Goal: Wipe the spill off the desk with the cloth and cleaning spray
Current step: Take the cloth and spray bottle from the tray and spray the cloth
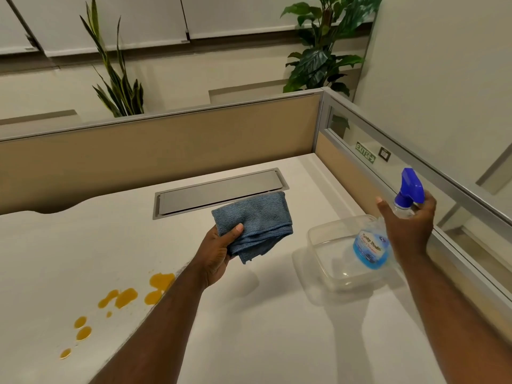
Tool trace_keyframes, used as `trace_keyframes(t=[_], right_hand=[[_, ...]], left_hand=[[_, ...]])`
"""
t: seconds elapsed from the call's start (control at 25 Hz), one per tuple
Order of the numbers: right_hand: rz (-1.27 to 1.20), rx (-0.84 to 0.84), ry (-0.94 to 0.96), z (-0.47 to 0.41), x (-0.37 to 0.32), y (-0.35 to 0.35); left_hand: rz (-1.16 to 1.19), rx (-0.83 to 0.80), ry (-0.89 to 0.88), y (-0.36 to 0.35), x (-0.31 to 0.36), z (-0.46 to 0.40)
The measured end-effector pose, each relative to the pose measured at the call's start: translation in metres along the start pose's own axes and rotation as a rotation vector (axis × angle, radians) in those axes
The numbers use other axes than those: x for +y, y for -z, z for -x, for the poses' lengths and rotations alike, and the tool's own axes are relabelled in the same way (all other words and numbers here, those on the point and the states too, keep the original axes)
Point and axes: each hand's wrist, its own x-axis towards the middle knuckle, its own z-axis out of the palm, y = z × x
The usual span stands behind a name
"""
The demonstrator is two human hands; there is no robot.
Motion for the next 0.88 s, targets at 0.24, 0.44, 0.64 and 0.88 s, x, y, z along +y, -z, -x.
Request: trace_keyframes(t=[0.24,0.44,0.64,0.88], right_hand=[[-0.014,-0.09,-0.01,-0.009,0.015,-0.01],[-0.001,-0.17,0.059,-0.014,0.017,-0.014],[0.01,-0.091,0.213,0.0,-0.011,-0.01],[-0.068,-0.312,0.462,0.038,-0.099,-0.014]], left_hand=[[0.025,0.029,-0.023,0.007,0.012,0.008],[0.033,0.063,-0.042,0.01,0.017,0.011],[0.056,0.078,-0.077,0.014,0.02,0.008],[0.097,0.079,-0.144,0.019,0.037,-0.003]])
